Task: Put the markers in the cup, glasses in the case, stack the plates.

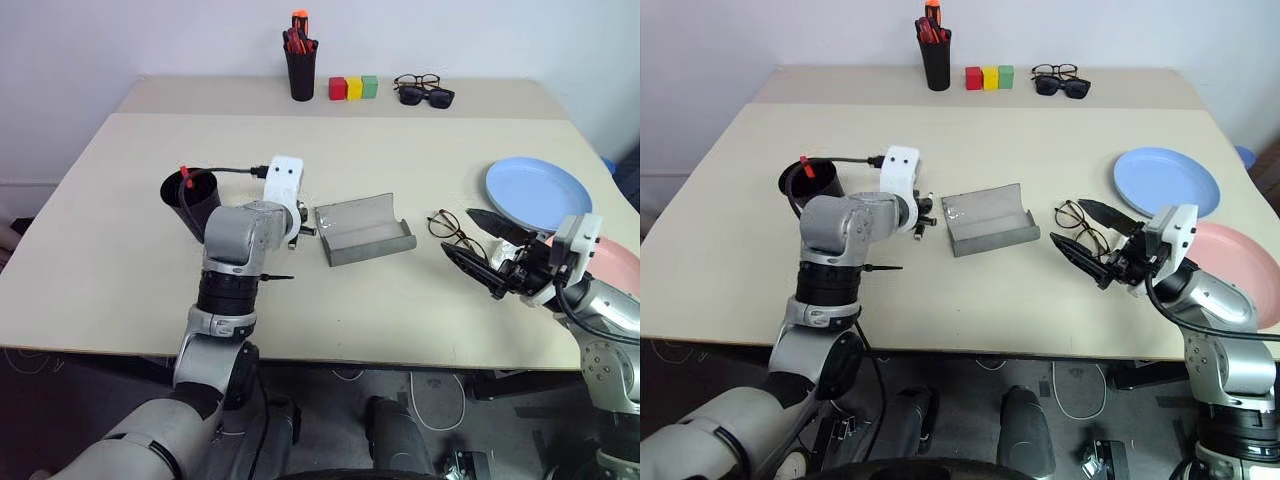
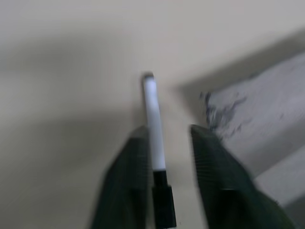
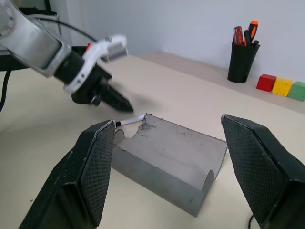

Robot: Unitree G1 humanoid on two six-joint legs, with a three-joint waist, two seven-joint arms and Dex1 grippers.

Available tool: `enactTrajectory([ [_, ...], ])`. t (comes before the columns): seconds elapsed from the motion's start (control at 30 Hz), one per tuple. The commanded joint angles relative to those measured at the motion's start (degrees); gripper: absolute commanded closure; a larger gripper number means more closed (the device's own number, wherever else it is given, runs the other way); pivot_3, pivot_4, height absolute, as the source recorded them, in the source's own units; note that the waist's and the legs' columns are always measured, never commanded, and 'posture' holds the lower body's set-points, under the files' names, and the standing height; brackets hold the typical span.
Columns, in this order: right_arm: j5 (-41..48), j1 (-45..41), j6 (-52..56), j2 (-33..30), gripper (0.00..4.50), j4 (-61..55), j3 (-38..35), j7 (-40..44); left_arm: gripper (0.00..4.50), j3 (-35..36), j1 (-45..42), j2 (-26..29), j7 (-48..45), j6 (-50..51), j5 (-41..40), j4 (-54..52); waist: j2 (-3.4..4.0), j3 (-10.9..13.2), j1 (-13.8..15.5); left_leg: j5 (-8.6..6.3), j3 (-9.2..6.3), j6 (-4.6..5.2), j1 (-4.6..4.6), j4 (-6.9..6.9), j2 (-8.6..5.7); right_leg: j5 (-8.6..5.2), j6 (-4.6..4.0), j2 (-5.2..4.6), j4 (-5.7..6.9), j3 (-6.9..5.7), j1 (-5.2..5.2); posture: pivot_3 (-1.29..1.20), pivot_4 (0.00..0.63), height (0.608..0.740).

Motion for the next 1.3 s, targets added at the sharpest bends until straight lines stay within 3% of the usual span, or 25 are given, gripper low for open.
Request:
enactTrajectory([
  [0.03,0.5,0.1,-1.0,0.3,0.88,-1.3,-1.4,-0.2,1.13,2.7,-4.6,-1.7,3.1,1.1,1.2,2.7,-0.01,0.0,0.0,0.00,0.00,0.00,-0.01,0.00,0.00,0.00,0.00,-0.01,-0.01,0.00,0.00,0.00,0.150,0.739],
  [0.1,0.7,0.6,-0.9,0.3,0.88,-1.7,-1.6,-0.3,0.11,3.8,-6.0,-2.4,4.5,2.1,1.7,5.2,-0.01,0.0,0.1,0.00,0.01,0.00,-0.01,0.00,-0.01,0.00,0.00,-0.01,-0.02,0.00,0.01,0.00,0.150,0.739],
  [0.5,0.5,2.7,-1.5,1.5,0.88,-3.4,-1.9,-2.1,0.04,12.7,-15.6,-3.7,11.3,5.1,3.5,24.1,-0.02,0.0,0.0,0.00,0.01,-0.01,0.01,-0.01,0.00,-0.01,0.04,-0.01,-0.01,-0.01,0.00,0.00,0.150,0.739],
  [0.63,0.6,4.0,-1.4,1.7,0.88,-4.4,-2.3,-2.8,1.26,13.1,-17.1,-4.3,12.3,3.0,3.3,27.6,-0.01,0.0,0.0,0.00,0.01,-0.01,0.01,-0.01,0.00,-0.01,0.04,-0.01,0.00,-0.01,0.00,0.00,0.150,0.739],
  [0.83,0.7,4.8,-1.1,1.6,0.88,-5.5,-2.4,-4.0,4.39,14.6,-18.2,-4.1,12.9,4.0,2.9,29.4,-0.01,0.0,0.2,0.00,0.01,-0.02,0.02,0.02,-0.01,0.00,0.06,-0.02,0.00,-0.01,0.05,0.00,0.150,0.739],
  [1.1,0.2,3.8,-1.5,1.5,0.88,-4.1,-2.0,-4.1,4.39,12.9,-17.2,-4.9,11.2,5.2,2.2,24.9,-0.02,0.0,0.1,0.00,0.02,-0.02,0.02,0.00,-0.02,0.00,0.08,-0.02,-0.02,-0.01,0.04,0.00,0.150,0.739],
  [1.3,-0.2,1.6,-1.6,1.5,0.88,-2.4,-1.9,-4.1,4.39,-1.4,-10.4,-0.7,-2.3,-0.9,-2.2,0.1,-0.02,0.0,-0.6,0.02,0.03,-0.06,-0.02,-0.08,0.01,0.05,-0.01,0.00,0.01,0.02,-0.09,0.00,0.150,0.739],
])
